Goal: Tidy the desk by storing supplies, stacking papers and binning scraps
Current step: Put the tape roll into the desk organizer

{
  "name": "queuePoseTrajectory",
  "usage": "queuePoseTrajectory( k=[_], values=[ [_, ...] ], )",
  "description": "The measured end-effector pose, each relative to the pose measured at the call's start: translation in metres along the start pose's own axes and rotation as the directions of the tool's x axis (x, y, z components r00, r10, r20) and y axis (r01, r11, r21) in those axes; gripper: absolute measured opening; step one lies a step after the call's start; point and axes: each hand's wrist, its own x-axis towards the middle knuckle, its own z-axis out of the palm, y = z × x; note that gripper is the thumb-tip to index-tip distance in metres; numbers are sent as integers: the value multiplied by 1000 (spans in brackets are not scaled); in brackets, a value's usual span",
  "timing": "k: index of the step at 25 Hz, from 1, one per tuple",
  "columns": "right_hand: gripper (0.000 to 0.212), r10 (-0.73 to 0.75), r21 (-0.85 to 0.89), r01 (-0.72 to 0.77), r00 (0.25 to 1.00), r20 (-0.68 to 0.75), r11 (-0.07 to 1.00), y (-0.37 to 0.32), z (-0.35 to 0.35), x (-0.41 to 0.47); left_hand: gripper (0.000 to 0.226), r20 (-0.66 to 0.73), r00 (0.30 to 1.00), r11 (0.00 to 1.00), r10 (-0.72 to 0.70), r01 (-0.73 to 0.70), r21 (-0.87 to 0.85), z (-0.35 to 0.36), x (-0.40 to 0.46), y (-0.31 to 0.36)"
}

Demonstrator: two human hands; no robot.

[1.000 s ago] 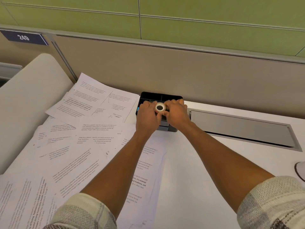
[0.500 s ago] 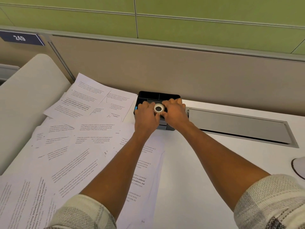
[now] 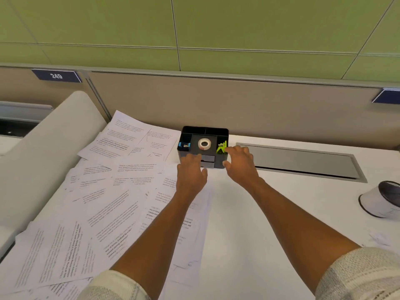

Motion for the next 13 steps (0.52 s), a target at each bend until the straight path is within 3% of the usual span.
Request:
queuePoseTrajectory(
  k=[4, 13],
  values=[
    [46, 32, 29, -34, 996, 81, 999, 10, 6, -65, 57, 88, 995, 999, -46, 46, 2, 10, -59, 0],
    [52, -12, 116, -23, 956, 293, 993, 18, 34, -191, 66, 138, 985, 995, -101, 101, 11, 26, -192, -23]
  ],
)
